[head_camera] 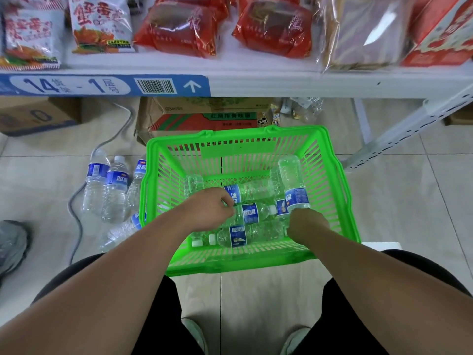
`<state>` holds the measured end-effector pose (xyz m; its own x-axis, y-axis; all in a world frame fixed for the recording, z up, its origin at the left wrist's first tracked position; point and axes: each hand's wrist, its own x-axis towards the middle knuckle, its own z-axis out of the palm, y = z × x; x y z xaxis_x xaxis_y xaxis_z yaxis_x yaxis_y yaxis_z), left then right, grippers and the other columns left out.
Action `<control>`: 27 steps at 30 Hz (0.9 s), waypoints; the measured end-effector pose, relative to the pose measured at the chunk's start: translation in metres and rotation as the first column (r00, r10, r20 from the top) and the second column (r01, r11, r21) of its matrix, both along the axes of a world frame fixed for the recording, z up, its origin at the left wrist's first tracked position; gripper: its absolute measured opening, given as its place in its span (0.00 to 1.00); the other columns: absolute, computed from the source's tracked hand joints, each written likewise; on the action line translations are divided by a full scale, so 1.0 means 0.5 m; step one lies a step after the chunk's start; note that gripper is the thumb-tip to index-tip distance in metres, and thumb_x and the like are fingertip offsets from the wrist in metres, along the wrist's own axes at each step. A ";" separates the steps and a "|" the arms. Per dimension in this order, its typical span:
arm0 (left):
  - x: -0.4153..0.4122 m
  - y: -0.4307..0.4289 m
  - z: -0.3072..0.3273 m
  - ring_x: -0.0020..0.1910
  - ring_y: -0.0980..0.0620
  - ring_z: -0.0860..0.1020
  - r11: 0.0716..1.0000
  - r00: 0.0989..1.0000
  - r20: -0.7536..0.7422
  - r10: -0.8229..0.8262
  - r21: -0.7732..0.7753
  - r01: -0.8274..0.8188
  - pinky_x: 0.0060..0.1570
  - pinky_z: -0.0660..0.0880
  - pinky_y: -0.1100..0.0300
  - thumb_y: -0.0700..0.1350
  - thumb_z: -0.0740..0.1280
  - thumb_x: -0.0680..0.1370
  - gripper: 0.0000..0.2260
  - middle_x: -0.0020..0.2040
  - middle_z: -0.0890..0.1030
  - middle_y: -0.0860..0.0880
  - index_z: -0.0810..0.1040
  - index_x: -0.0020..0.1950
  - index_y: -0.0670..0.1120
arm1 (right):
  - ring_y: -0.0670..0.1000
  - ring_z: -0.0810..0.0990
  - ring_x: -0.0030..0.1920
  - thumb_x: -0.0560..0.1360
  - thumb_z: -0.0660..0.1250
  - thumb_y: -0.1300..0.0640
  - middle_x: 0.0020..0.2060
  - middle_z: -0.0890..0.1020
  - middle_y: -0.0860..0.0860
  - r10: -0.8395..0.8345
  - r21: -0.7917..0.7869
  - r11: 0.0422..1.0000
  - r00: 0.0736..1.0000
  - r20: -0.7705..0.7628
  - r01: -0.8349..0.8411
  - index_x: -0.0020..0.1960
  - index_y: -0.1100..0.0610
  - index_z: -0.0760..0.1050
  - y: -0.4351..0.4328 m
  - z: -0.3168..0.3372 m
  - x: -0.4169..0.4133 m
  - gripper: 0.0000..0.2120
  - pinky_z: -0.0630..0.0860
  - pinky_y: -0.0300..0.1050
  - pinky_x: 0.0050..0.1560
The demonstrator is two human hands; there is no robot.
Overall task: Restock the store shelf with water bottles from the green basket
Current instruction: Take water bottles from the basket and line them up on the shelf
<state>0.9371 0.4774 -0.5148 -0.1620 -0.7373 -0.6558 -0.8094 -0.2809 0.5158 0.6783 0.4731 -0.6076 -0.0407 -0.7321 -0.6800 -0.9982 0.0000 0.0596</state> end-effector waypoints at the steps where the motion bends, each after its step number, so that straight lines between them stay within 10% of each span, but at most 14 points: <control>1: 0.000 -0.002 -0.002 0.42 0.49 0.83 1.000 1.000 -0.007 0.004 -0.001 -0.004 0.42 0.78 0.55 0.51 0.67 0.81 0.09 0.51 0.80 0.53 0.79 0.59 0.52 | 0.58 0.81 0.48 0.75 0.64 0.58 0.46 0.78 0.54 0.009 -0.052 0.999 1.000 0.005 -0.009 0.57 0.55 0.75 0.001 0.010 0.000 0.11 0.75 0.46 0.47; 10: -0.013 0.004 0.001 0.48 0.52 0.78 0.998 0.998 -0.035 -0.042 -0.039 0.041 0.46 0.70 0.59 0.50 0.65 0.82 0.12 0.49 0.78 0.54 0.79 0.63 0.49 | 0.59 0.83 0.45 0.79 0.61 0.58 0.47 0.81 0.55 0.196 -0.350 0.916 0.980 -0.037 -0.196 0.53 0.53 0.75 -0.005 0.100 -0.020 0.06 0.70 0.45 0.40; 19: -0.014 0.017 0.055 0.44 0.52 0.82 0.989 0.973 -0.198 0.117 -0.070 -0.133 0.36 0.74 0.63 0.47 0.69 0.81 0.09 0.49 0.82 0.53 0.82 0.59 0.49 | 0.59 0.82 0.53 0.72 0.70 0.55 0.51 0.85 0.55 -0.002 -0.495 0.849 0.938 0.348 0.185 0.53 0.56 0.83 -0.102 0.287 -0.039 0.11 0.74 0.47 0.47; 27: -0.034 -0.039 0.193 0.65 0.53 0.76 0.980 0.958 -0.287 -0.025 -0.198 -0.034 0.57 0.74 0.58 0.54 0.78 0.73 0.31 0.68 0.76 0.54 0.71 0.74 0.57 | 0.46 0.79 0.46 0.74 0.72 0.55 0.46 0.83 0.45 0.429 -0.546 0.823 0.799 0.421 -0.155 0.53 0.53 0.83 -0.133 0.543 -0.005 0.08 0.71 0.42 0.47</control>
<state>0.9199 0.4580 -0.4184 -0.3175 -0.8491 -0.4222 -0.6183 -0.1522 0.7711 0.6758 0.4065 -0.3360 0.4760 -0.8726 -0.1097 -0.8321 -0.4065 -0.3773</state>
